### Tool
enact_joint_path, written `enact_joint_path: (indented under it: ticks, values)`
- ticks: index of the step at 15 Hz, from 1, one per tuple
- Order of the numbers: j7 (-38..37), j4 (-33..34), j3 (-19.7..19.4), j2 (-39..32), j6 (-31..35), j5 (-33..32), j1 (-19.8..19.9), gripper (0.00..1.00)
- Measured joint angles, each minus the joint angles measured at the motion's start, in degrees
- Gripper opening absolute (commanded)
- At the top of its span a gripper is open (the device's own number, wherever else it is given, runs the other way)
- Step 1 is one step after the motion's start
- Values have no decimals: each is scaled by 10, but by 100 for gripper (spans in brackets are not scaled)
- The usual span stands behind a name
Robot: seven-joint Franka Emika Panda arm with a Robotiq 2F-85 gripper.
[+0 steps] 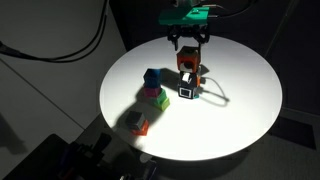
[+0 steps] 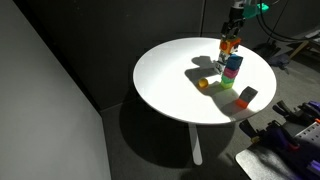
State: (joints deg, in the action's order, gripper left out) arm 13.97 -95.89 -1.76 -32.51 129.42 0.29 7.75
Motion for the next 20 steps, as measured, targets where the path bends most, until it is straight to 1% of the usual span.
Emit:
enact_joint_path:
  ticks: [5,10,16,20]
  values:
    - [0,0,1,16,-4,0,0,100]
    - [5,-9,3,44,-24,0,0,100]
    - [42,-67,22,88,-25,0,-5,100]
    - [45,-110,28,106,-25,0,-12,100]
